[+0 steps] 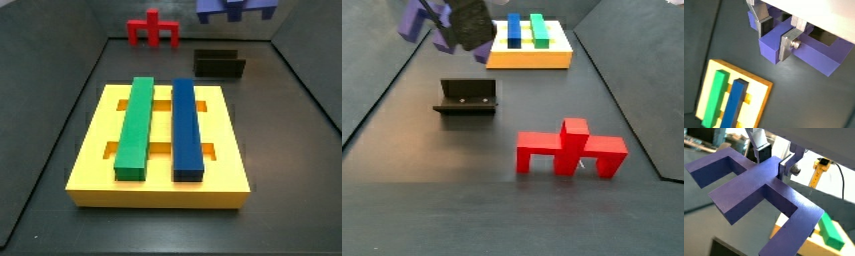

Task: Pick up the purple object. Move up. Place the purple object on the fixture. Regrasp the purple object. Move to above the board. Insert the purple object.
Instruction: Place the purple object on the fixture.

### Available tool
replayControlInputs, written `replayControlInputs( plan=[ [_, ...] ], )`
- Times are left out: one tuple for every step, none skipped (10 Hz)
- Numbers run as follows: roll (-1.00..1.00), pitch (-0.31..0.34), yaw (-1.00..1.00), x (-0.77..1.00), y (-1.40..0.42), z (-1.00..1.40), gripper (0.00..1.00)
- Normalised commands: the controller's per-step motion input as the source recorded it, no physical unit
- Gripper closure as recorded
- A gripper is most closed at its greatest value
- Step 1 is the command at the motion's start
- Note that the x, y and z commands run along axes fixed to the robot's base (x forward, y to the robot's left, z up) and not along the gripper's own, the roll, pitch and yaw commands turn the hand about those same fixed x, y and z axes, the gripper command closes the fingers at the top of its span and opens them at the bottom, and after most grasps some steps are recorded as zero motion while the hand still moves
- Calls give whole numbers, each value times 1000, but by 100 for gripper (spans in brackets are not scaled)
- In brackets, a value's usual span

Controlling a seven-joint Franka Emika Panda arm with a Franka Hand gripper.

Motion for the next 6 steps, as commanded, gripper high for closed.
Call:
replayControlInputs(
  plan=[
    [-397,520,226,-91,100,0,100],
    [-463,451,291,0,143,0,100],
    [-289,509,351,26,106,-51,100],
    [-231,489,343,11,77,-94,100],
    [-231,437,337,0,71,-91,100],
    [-220,411,360,0,77,-106,100]
  ],
)
